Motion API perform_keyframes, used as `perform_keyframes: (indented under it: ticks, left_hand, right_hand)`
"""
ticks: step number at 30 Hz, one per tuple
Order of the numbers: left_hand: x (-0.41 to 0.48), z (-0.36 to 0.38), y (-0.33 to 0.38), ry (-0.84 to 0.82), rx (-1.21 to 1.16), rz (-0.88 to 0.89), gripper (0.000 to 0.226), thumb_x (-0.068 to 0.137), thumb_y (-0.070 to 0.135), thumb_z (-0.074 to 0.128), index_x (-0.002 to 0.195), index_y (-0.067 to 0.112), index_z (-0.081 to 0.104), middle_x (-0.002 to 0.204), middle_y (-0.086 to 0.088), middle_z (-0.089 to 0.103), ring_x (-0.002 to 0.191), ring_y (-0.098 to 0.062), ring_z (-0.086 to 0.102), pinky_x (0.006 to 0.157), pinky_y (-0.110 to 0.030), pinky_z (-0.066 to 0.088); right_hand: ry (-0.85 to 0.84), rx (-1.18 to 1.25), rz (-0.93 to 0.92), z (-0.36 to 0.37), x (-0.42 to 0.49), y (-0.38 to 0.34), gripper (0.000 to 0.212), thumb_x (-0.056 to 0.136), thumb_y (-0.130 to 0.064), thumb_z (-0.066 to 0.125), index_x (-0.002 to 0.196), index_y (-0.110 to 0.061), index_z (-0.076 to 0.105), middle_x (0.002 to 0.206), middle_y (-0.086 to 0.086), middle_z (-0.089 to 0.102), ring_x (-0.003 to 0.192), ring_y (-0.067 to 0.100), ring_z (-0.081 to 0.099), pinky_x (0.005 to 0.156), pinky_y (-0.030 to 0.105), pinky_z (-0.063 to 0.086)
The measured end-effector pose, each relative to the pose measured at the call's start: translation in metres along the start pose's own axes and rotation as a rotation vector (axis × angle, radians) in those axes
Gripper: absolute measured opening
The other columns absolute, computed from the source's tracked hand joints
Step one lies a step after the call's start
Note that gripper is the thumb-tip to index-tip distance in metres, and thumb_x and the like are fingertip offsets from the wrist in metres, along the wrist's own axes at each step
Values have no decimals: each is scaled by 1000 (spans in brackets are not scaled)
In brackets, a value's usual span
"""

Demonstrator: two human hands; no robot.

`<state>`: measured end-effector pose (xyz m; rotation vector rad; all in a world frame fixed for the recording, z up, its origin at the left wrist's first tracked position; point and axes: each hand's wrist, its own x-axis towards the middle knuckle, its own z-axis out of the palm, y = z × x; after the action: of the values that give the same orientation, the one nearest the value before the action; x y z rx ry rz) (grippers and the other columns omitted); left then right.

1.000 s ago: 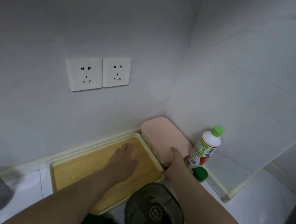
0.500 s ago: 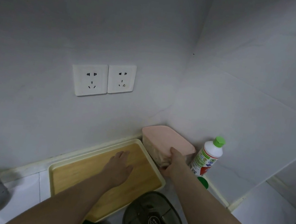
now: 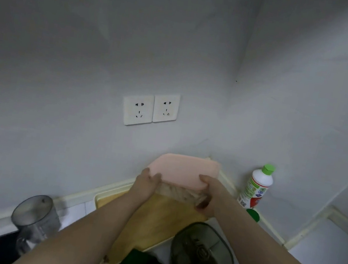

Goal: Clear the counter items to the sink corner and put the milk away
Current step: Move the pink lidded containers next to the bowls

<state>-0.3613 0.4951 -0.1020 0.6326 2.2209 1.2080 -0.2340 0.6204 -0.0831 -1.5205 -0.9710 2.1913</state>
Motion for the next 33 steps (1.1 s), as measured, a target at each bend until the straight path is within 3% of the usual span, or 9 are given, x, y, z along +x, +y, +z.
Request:
perform_keyframes:
  ticks: [3, 6, 9, 11, 18, 20, 23, 28, 33]
  left_hand:
    - [-15, -32, -9, 150, -142, -73, 66, 97, 34, 45, 147, 2, 17, 152, -19, 26, 138, -32, 30, 110, -35, 26]
    - [-35, -63, -19, 163, -382, -217, 66, 95, 41, 46, 146, 7, 23, 149, -15, 32, 132, -33, 38, 110, -43, 32]
    - [-67, -95, -31, 61, -651, -324, 40, 96, 37, 48, 123, 8, 49, 114, -11, 60, 103, -30, 55, 92, -42, 46]
    - [-89, -115, -46, 11, -714, -352, 31, 95, 38, 49, 114, 14, 54, 96, -9, 64, 90, -29, 59, 78, -41, 49]
    - [-156, -170, -95, 53, -824, -329, 35, 85, 42, 54, 112, 20, 57, 82, -5, 66, 68, -23, 62, 56, -28, 47]
    - [-173, -185, -106, 101, -836, -327, 39, 79, 46, 57, 110, 23, 57, 84, -2, 64, 74, -23, 58, 63, -30, 41]
    - [-206, -208, -120, 177, -845, -345, 32, 89, 45, 49, 108, 22, 61, 85, -1, 70, 81, -21, 63, 66, -31, 51]
    - [-268, -242, -130, 283, -869, -316, 43, 91, 46, 48, 124, 20, 56, 113, -6, 67, 96, -25, 63, 71, -36, 53]
    - [-343, -272, -155, 353, -876, -283, 38, 93, 44, 45, 119, 18, 55, 105, -7, 67, 94, -26, 62, 74, -41, 51]
  right_hand:
    - [-90, -99, -28, 8, -24, 9, 51, 76, -28, 72, 120, -11, 51, 99, 10, 62, 87, 27, 60, 66, 33, 48]
    - [-209, -172, -85, 15, -53, 15, 29, 83, -24, 65, 107, -11, 53, 89, 7, 61, 76, 23, 58, 55, 27, 42]
    - [-286, -238, -146, 25, -78, 23, 23, 84, -25, 65, 101, -14, 56, 91, 6, 62, 81, 23, 58, 61, 31, 46]
    - [-348, -255, -130, 35, -88, 34, 21, 83, -28, 66, 99, -16, 59, 95, 6, 64, 85, 24, 60, 64, 32, 48]
    - [-486, -333, -57, 88, -111, 77, 18, 84, -36, 60, 91, -20, 59, 82, 1, 65, 77, 21, 60, 61, 28, 45]
    - [-516, -340, -15, 102, -121, 89, 20, 83, -38, 61, 92, -20, 59, 83, 2, 65, 79, 22, 60, 65, 29, 46]
    - [-571, -369, 55, 115, -143, 117, 21, 83, -37, 60, 94, -19, 60, 84, 4, 65, 79, 23, 61, 69, 33, 48]
    - [-624, -416, 53, 133, -193, 153, 20, 87, -38, 54, 88, -18, 57, 84, 5, 62, 78, 24, 58, 66, 36, 45]
    - [-632, -410, 48, 152, -251, 210, 25, 87, -40, 51, 95, -17, 56, 90, 11, 63, 84, 29, 59, 80, 43, 47]
